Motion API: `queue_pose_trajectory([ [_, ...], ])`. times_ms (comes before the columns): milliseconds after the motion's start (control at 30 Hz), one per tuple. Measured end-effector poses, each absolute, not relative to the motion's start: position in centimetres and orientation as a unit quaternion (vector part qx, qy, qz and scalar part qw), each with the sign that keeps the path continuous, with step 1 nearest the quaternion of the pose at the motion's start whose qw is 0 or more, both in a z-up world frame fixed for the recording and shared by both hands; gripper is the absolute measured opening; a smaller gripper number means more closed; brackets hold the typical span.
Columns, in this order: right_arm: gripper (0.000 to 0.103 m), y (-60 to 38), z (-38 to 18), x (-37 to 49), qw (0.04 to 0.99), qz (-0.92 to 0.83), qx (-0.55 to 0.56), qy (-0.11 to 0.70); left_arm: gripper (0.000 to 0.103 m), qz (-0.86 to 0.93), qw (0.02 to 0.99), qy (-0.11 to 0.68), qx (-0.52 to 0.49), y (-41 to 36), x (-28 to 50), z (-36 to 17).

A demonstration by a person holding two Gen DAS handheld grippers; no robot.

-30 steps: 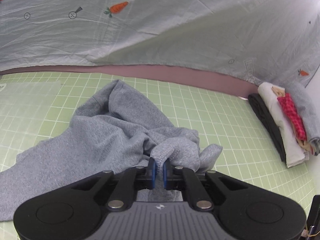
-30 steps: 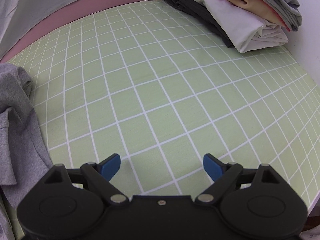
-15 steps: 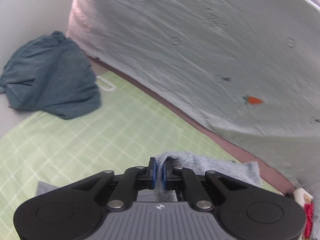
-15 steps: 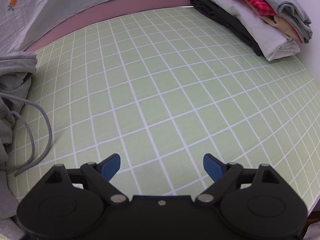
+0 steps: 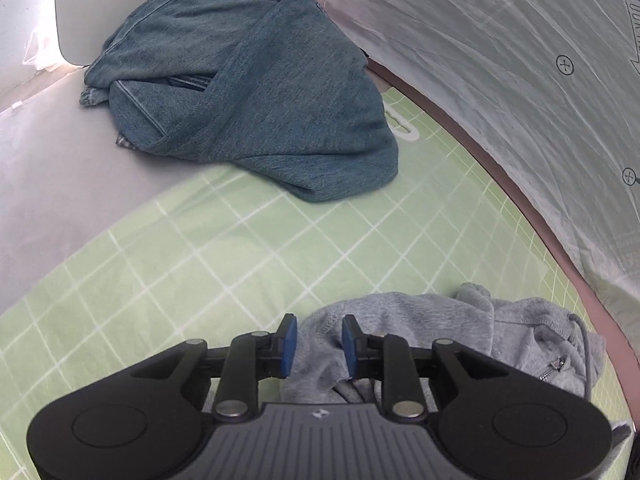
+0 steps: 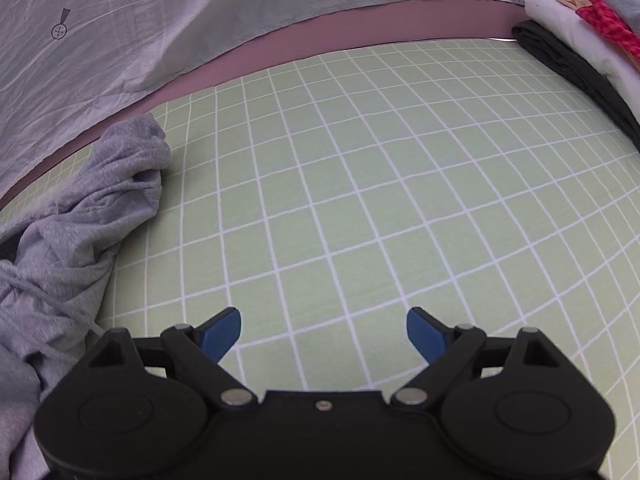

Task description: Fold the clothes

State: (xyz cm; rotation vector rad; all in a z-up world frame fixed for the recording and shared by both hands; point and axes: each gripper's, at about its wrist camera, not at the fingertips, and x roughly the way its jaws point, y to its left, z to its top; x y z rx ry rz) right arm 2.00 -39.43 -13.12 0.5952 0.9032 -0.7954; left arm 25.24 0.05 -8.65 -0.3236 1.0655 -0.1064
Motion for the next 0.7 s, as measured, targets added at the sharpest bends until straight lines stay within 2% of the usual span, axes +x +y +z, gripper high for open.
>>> queue_pose_trajectory([
  [67,0.091,-39.1,-13.0,3.4,0.783,-0.367,0.282,0.415,0.043,-0.064,0.854,0.496,-0.143,-0.5,25.3,-7.7],
  [233,0.091,-37.8,-13.0,4.1,0.789,-0.356,0.264,0.425,0.056,-0.112,0.846,0.498,-0.156,-2.6,25.3,-6.2],
  [433,0.091,-38.1,-13.6,2.5,0.778,-0.362,0.272,0.436,0.059,-0.160,0.797,0.565,-0.143,-6.0,24.2,-8.9],
  [467,0.091,-38.3,-13.8,2.2,0.776,-0.364,0.276,0.436,0.055,-0.159,0.793,0.572,-0.140,-6.2,24.0,-9.5],
  [500,0.091,-38.5,-13.8,2.0,0.774,-0.365,0.278,0.436,0.045,-0.155,0.791,0.576,-0.136,-6.2,23.8,-10.0],
  [533,0.091,-38.6,-13.9,1.8,0.773,-0.366,0.278,0.437,0.022,-0.151,0.790,0.579,-0.133,-6.1,23.6,-10.4],
  [567,0.091,-38.7,-14.0,1.7,0.772,-0.367,0.279,0.437,0.011,-0.152,0.789,0.580,-0.135,-5.8,23.6,-10.7],
  [633,0.091,-39.0,-14.0,1.4,0.771,-0.370,0.280,0.437,0.003,-0.150,0.795,0.569,-0.148,-4.9,23.6,-10.5],
  [700,0.091,-39.3,-14.1,1.3,0.769,-0.371,0.285,0.436,0.003,-0.128,0.815,0.550,-0.129,-3.9,24.0,-9.7],
])
